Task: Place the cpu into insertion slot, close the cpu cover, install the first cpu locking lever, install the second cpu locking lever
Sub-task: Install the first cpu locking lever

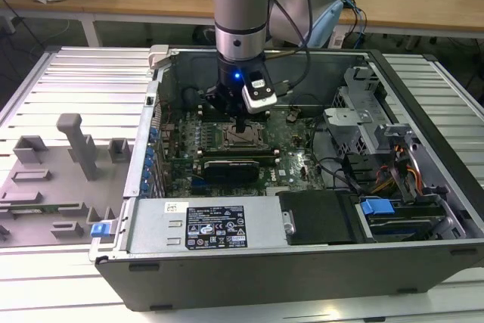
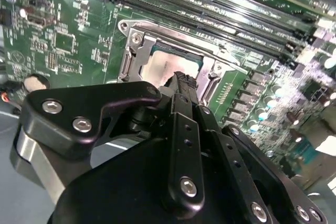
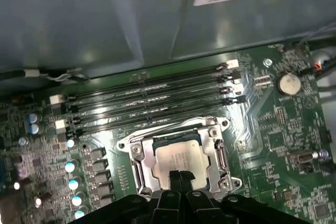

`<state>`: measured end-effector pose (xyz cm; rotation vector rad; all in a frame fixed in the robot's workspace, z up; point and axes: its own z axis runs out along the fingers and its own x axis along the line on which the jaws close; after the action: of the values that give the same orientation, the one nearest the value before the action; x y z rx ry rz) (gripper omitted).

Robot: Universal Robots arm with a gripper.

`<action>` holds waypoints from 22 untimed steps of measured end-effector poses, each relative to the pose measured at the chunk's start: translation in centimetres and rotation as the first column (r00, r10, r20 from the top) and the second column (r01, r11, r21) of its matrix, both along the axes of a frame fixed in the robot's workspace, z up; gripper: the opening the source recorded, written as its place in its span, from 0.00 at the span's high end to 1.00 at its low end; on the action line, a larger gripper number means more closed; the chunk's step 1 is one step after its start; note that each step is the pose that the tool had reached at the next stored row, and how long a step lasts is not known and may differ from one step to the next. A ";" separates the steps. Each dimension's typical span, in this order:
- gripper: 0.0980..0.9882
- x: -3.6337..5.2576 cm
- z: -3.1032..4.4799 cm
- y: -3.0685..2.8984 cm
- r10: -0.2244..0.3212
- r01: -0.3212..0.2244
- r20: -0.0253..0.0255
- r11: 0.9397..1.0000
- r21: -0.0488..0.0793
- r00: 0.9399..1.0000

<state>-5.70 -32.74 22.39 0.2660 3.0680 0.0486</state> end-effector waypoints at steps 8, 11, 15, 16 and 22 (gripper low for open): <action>0.99 0.47 -0.04 -0.01 0.105 -0.105 -0.002 0.994 -0.019 0.994; 0.99 0.48 0.13 0.00 0.105 -0.105 -0.002 0.994 -0.019 0.994; 0.99 0.48 1.04 0.00 0.105 -0.105 -0.002 0.994 -0.019 0.994; 0.99 0.48 1.36 0.00 0.105 -0.105 -0.002 0.994 -0.020 0.994; 0.99 0.48 2.45 0.01 0.105 -0.105 -0.002 0.994 -0.021 0.994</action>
<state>-5.22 -32.74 24.84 0.1034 3.0791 0.0210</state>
